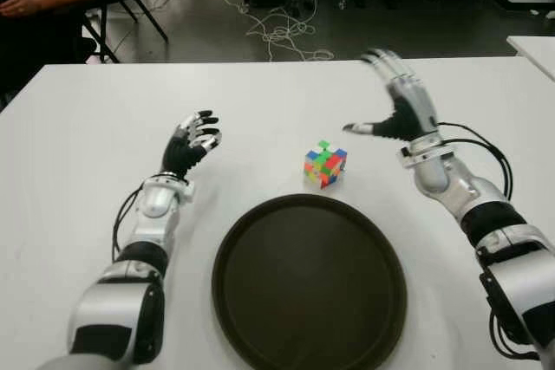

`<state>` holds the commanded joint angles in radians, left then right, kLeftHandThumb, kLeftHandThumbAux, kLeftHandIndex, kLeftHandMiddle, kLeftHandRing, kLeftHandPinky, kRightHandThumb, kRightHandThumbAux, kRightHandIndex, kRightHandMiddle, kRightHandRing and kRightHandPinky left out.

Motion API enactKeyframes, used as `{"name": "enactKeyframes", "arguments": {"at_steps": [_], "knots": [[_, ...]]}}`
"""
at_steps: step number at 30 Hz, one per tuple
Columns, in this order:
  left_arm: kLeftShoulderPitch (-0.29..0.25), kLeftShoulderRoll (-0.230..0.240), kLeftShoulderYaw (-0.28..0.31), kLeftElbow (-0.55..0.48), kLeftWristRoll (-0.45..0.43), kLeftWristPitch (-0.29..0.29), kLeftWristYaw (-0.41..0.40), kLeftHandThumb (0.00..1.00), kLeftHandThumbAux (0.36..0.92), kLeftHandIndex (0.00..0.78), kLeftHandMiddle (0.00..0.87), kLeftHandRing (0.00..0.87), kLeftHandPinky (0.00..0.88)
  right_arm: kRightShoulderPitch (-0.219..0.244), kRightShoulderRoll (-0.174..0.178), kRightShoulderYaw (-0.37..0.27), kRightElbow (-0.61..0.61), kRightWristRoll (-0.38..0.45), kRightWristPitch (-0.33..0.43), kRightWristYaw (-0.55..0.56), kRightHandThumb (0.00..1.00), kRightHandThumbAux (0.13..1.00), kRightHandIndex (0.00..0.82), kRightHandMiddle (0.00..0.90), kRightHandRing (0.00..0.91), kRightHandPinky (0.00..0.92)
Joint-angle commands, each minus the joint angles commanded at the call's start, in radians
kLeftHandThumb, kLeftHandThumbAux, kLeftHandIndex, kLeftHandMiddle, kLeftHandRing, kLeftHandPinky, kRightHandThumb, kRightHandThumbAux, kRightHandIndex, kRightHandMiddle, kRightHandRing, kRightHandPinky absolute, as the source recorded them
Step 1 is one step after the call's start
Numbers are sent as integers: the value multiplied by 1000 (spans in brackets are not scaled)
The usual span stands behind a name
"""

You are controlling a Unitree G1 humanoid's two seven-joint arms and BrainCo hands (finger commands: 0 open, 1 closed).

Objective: Pick up the Rubik's Cube and put it in the plate

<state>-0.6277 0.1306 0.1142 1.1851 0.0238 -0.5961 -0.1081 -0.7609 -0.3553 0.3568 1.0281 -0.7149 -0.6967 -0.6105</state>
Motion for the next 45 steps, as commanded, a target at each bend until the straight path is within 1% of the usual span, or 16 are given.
{"name": "enactKeyframes", "arguments": {"at_steps": [5,12,17,18,19,22,23,25,28,30,37,40,45], "knots": [[-1,-1,2,-1,-3,1,1,159,728,208,251,253,269,21,15,34,-23,-17,-5,-22,0,757,0,0,0,0],[-4,-4,7,-2,-14,7,-12,162,733,208,253,258,280,28,15,53,-34,-11,-15,-15,0,762,0,0,0,0],[-4,-5,7,-4,-14,11,-12,161,731,202,248,258,281,29,12,70,-45,-9,-11,41,0,765,0,0,0,3],[-3,-5,7,-5,-14,12,-11,160,734,200,248,259,283,30,12,73,-48,-9,-10,51,0,770,0,0,1,11],[-3,-5,8,-5,-14,13,-10,161,737,198,247,259,282,32,10,79,-56,-11,-9,68,0,773,6,15,21,33],[-3,-6,8,-6,-15,14,-10,162,739,196,247,260,282,37,4,89,-74,-10,-4,105,0,776,4,24,34,47],[-3,-6,8,-7,-14,15,-7,163,740,197,247,260,282,49,-12,100,-121,-11,13,179,0,777,9,33,45,56],[-4,-7,6,-8,-11,18,-2,158,734,202,247,258,276,63,-34,116,-182,-11,42,291,0,783,44,75,83,81],[-4,-6,5,-8,-8,20,1,146,727,203,248,256,268,73,-47,123,-231,-8,79,384,0,788,74,104,108,98],[-5,-5,3,-5,-6,21,2,139,723,203,250,255,265,84,-57,131,-278,-14,117,453,0,788,89,117,120,104],[-5,-5,1,-4,-5,18,-2,145,718,201,247,255,275,116,-75,130,-402,-18,214,599,0,782,109,134,137,111],[-4,-6,3,-5,-8,12,-4,151,727,196,243,255,279,128,-87,134,-457,-26,257,662,0,784,111,137,139,115],[-3,-6,5,-4,-10,11,-6,161,736,196,242,253,275,144,-94,133,-531,-27,315,745,0,787,110,138,135,113]]}}
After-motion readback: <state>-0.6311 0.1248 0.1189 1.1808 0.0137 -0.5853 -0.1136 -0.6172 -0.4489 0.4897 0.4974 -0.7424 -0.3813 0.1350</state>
